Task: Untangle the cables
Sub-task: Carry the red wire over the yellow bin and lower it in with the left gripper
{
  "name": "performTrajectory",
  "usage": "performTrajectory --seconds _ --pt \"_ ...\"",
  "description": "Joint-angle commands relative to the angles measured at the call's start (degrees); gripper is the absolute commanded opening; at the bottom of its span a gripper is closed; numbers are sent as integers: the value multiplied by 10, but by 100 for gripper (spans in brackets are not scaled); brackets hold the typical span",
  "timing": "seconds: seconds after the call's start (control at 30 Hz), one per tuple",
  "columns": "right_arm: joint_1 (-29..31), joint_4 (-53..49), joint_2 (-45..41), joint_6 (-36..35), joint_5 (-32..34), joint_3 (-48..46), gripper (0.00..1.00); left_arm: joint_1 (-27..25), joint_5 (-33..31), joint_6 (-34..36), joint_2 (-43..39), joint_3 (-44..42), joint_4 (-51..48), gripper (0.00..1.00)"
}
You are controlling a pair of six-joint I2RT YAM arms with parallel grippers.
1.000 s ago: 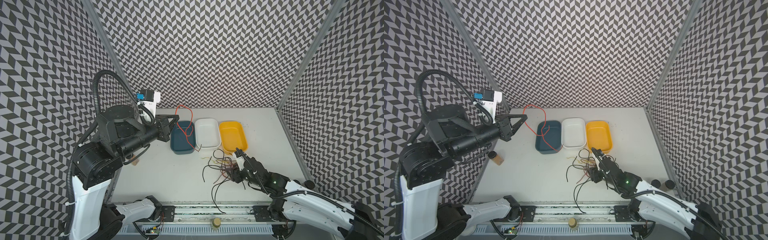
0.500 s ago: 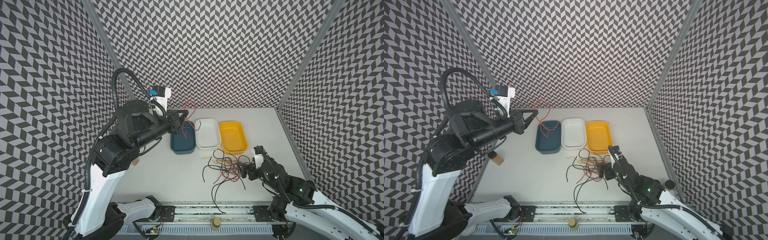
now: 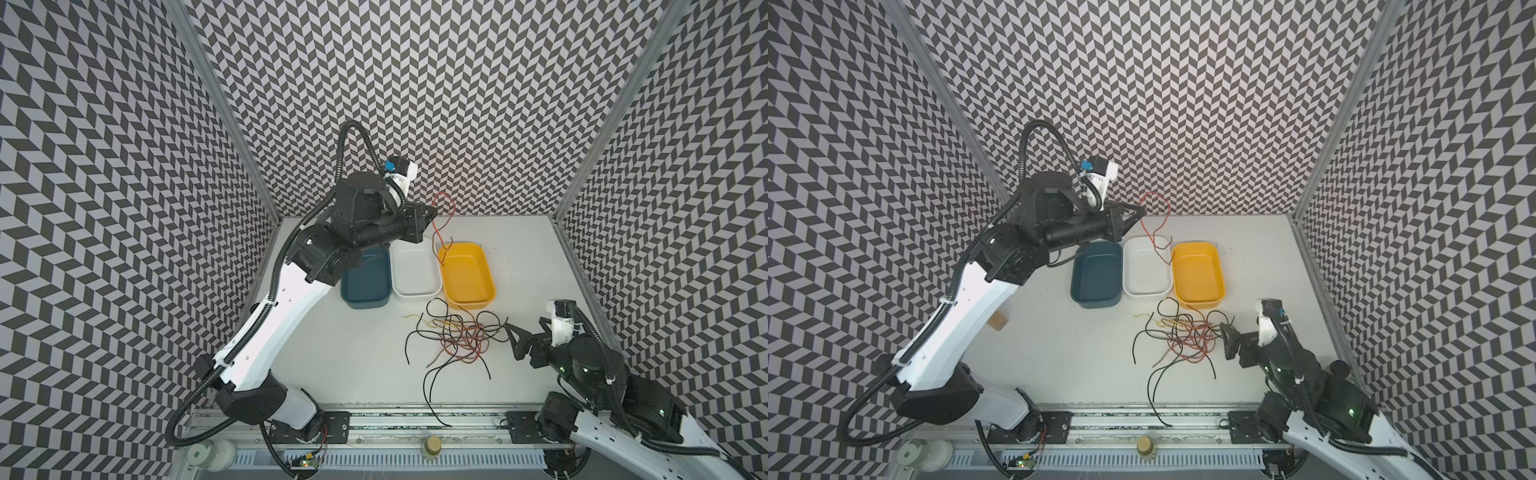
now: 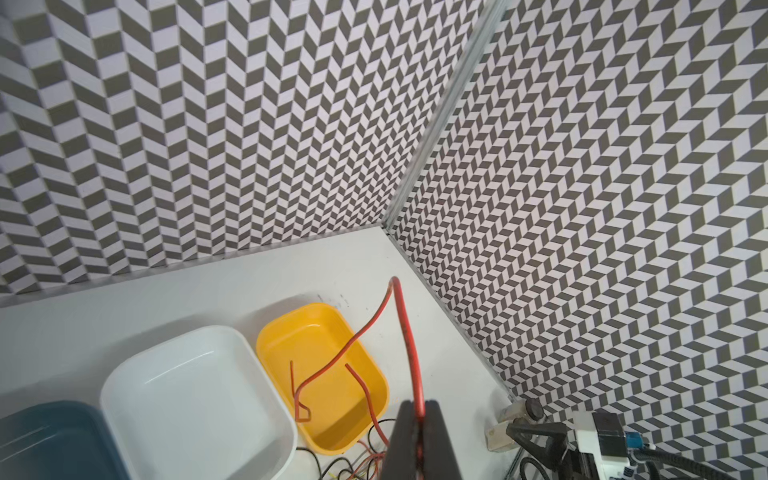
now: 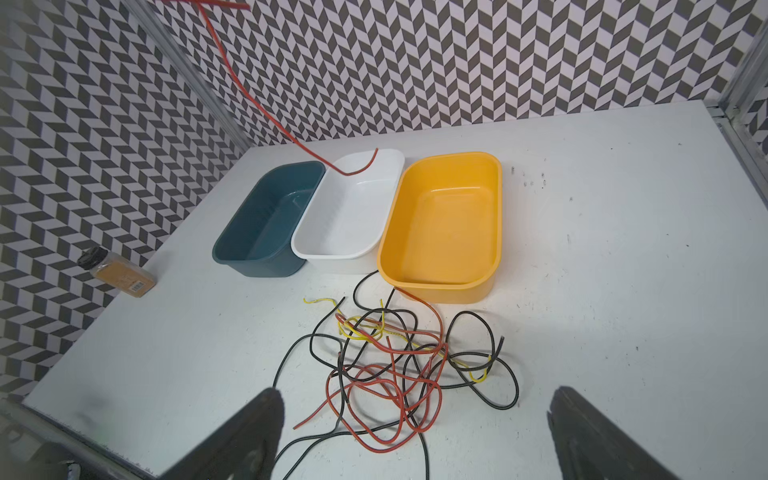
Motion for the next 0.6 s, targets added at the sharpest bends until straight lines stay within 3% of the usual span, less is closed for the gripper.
performTrajectory --seconds 0.0,0.43,0.57 --pt "-2 -27 -21 -2 20 20 99 -11 23 9 32 29 44 0" --pt "-1 -8 -46 -18 -14 7 99 -14 39 -11 199 17 104 0" --pt "-1 0 -50 -24 -23 3 99 -8 11 -8 254 21 109 0"
